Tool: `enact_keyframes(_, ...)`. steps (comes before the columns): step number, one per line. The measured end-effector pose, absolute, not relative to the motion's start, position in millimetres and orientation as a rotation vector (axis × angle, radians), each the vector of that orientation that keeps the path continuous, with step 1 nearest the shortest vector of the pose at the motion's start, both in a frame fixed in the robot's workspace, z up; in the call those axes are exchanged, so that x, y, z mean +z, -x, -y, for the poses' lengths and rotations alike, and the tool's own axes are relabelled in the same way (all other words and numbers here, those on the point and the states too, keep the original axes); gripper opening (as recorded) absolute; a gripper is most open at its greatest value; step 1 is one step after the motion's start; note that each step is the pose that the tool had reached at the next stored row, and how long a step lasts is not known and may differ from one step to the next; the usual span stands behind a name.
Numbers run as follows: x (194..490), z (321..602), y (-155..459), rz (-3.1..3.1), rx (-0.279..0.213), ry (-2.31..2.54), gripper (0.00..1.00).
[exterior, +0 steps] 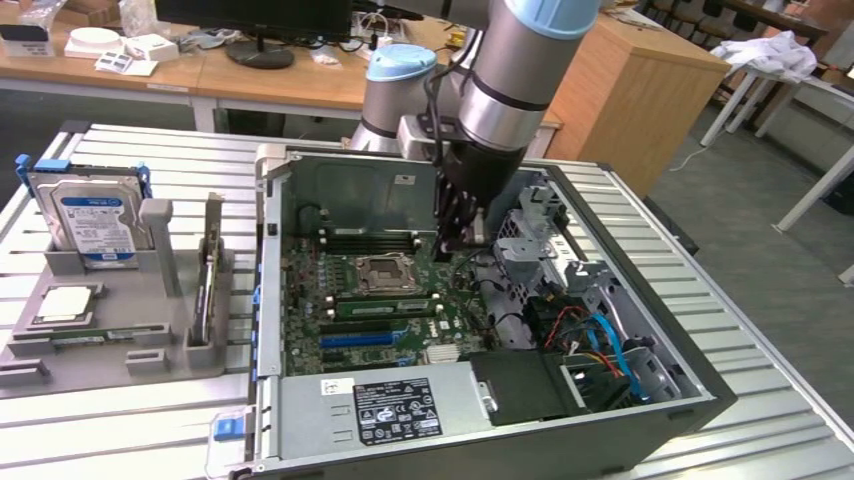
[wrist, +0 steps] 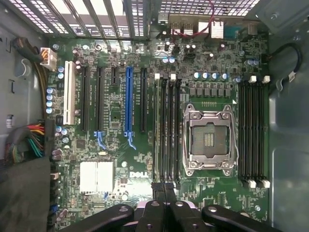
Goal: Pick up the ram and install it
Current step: 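Press down the ram until it locks into place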
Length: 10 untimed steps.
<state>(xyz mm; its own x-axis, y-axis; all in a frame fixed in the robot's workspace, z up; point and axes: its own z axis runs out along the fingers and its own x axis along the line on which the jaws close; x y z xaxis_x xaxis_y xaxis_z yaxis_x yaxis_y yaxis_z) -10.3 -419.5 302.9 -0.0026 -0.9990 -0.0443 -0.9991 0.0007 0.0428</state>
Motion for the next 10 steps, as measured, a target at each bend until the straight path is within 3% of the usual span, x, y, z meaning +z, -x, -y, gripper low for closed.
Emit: enact_keyframes(10,295.9,419.5,10.3,-2.221,0.097,2.218,0.11)
